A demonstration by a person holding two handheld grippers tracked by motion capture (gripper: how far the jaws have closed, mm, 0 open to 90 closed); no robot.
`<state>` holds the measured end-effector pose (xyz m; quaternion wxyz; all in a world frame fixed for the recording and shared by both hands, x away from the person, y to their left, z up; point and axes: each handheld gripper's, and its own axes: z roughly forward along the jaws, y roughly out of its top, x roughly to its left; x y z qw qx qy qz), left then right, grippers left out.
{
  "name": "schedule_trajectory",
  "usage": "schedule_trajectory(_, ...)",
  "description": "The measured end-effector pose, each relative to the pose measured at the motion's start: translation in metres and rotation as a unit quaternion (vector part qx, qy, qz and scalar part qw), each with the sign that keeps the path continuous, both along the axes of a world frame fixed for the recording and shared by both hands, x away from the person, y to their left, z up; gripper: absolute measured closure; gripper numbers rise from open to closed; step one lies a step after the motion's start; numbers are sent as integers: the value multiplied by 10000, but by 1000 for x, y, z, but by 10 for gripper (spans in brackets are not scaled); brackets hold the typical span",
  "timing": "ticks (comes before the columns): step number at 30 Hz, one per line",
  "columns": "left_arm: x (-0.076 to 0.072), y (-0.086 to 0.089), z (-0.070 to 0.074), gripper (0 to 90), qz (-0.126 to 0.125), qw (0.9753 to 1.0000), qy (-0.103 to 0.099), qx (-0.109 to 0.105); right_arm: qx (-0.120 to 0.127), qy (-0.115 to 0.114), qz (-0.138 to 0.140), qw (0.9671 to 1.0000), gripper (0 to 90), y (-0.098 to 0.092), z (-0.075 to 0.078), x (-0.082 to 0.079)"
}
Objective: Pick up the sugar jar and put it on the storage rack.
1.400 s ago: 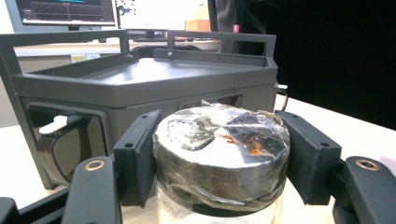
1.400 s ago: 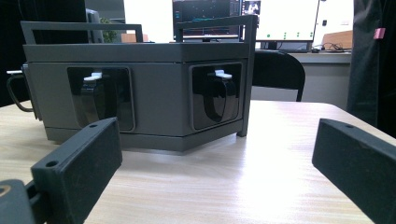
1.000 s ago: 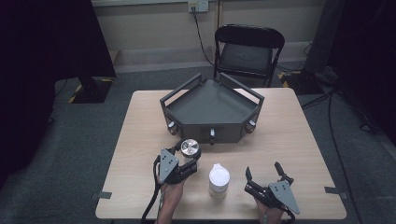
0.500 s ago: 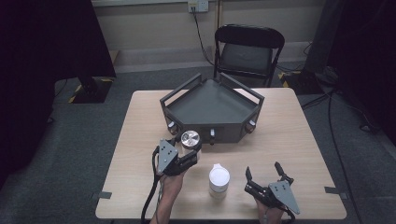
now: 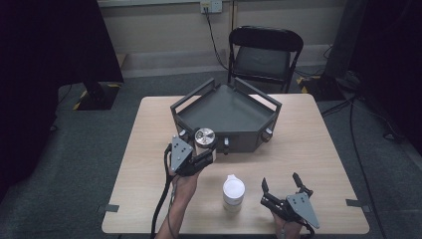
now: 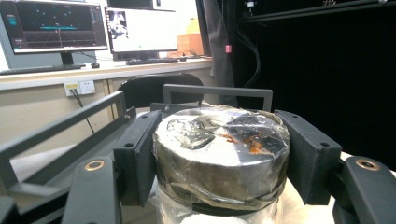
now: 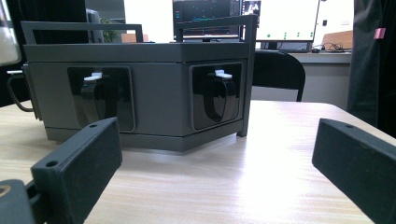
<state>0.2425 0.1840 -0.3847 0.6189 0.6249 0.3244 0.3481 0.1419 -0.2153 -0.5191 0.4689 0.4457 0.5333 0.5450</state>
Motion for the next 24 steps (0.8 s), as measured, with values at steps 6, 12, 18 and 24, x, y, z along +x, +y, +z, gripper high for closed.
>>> schedule_trajectory(6,6,-8,9,349,76,10000,-40,-15,2,-1,0,10000,4,0,0,0)
schedule_trajectory(12,14,-16,13,350,318,9994,-28,-96,3,-3,2,10000,4,0,0,0)
schedule_trajectory(18,25,-21,23,350,471,9988,-6,-168,4,-1,4,10000,4,0,0,0)
schedule_trajectory(24,38,-28,28,350,615,9979,-46,-184,3,-1,18,10000,4,-1,0,0)
